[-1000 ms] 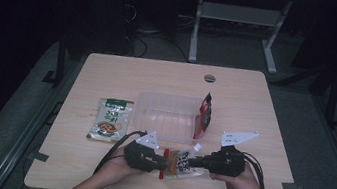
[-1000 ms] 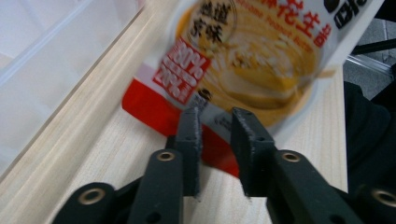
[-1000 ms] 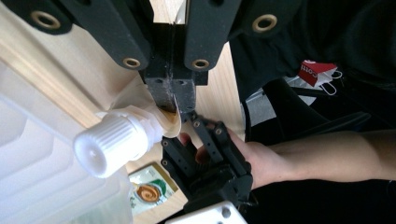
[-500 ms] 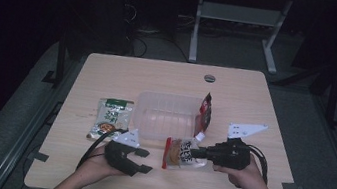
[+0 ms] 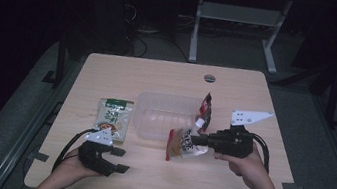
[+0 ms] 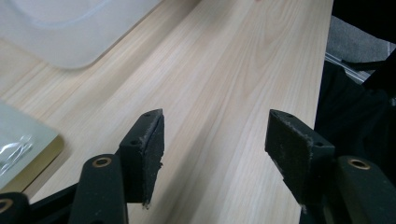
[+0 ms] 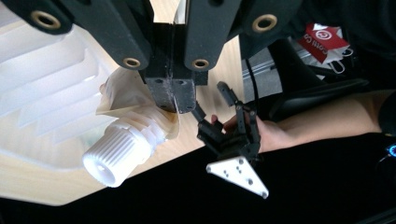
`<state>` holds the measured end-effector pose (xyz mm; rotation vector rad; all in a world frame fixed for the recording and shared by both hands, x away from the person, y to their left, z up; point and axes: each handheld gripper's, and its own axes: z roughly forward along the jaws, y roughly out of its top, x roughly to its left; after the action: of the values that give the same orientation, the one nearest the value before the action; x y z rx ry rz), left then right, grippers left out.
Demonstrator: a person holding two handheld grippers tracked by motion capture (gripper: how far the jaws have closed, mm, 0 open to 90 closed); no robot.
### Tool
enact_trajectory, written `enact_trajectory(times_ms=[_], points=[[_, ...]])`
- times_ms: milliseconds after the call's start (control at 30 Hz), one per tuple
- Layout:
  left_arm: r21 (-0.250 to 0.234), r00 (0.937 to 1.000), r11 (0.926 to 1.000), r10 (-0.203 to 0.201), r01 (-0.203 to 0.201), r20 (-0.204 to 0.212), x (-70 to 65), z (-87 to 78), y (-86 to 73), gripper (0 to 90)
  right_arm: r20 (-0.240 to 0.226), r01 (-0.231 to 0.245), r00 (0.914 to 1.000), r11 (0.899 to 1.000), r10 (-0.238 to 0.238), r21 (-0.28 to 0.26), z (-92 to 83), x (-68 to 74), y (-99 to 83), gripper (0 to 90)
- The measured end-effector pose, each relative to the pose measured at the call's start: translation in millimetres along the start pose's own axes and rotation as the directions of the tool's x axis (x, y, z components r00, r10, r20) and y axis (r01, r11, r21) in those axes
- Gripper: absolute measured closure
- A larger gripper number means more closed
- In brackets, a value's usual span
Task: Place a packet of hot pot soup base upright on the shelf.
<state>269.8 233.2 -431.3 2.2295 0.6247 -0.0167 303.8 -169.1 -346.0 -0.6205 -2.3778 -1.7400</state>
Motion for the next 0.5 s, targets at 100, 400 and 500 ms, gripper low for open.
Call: enact_trajectory(times_ms=[100, 400, 500], points=[[0.012, 0.9999, 0.9998, 0.015, -0.015, -0.005, 0.6, 0.1, 0.2, 33.6, 0.009, 0.006, 0.9999, 1.000, -0.006, -0.011, -1.3, -1.9, 8.5, 89.9], [0.046, 0.9998, 0.9988, 0.015, -0.015, -0.014, 0.3, 3.2, -4.2, 31.0, 0.050, 0.011, 0.9987, 1.000, -0.009, -0.028, -1.7, -8.1, 29.7, 90.0], [0.041, 0.9998, 0.9992, 0.002, -0.002, -0.021, 0.9, 1.2, -5.1, 31.0, 0.057, 0.007, 0.9984, 0.999, -0.005, -0.036, 0.6, -10.9, 36.1, 89.9]])
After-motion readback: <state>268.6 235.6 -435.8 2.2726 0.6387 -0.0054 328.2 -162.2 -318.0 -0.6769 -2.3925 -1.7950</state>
